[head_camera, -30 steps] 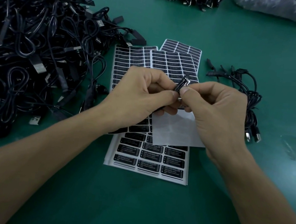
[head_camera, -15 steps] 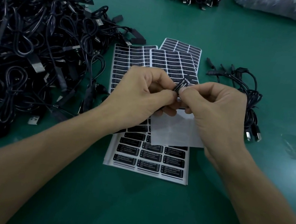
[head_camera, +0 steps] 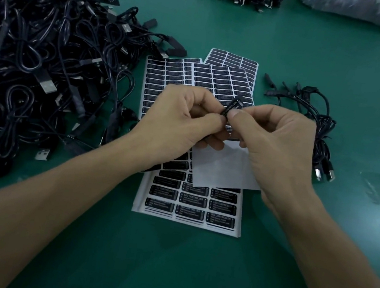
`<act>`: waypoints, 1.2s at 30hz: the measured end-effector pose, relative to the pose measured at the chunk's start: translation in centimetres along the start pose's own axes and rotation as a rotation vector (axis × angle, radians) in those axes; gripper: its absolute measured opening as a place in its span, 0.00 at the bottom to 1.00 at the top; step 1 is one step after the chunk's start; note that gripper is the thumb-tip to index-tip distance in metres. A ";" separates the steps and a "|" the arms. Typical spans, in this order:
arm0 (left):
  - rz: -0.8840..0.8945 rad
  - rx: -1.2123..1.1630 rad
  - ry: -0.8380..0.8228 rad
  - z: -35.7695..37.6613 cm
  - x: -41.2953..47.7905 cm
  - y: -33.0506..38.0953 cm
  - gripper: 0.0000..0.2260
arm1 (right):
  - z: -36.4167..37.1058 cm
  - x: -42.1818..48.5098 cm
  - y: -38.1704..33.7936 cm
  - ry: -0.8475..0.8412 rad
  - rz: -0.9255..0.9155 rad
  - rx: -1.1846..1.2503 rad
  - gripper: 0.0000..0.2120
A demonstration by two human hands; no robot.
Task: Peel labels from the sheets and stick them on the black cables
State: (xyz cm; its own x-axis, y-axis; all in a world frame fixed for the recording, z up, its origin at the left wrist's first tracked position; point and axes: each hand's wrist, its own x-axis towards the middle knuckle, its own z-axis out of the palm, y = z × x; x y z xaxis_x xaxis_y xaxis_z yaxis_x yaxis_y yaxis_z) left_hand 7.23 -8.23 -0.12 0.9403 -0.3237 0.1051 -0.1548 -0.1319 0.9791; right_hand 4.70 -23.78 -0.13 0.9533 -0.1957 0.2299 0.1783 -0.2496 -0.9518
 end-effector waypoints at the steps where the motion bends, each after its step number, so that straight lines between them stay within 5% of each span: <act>1: -0.002 -0.007 0.001 0.0 0.0 0.0 0.08 | 0.0 0.0 0.0 0.000 -0.005 -0.002 0.05; 36: -0.011 -0.035 -0.146 -1.1 0.4 -0.4 0.03 | -0.6 0.2 0.0 -0.083 0.036 0.083 0.06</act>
State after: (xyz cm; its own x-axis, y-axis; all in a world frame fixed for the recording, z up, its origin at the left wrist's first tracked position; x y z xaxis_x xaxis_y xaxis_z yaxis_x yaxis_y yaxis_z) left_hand 8.01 -7.24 -0.29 0.8875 -0.4554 0.0700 -0.1312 -0.1041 0.9859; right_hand 4.76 -24.36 0.00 0.9757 -0.1234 0.1812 0.1601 -0.1637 -0.9734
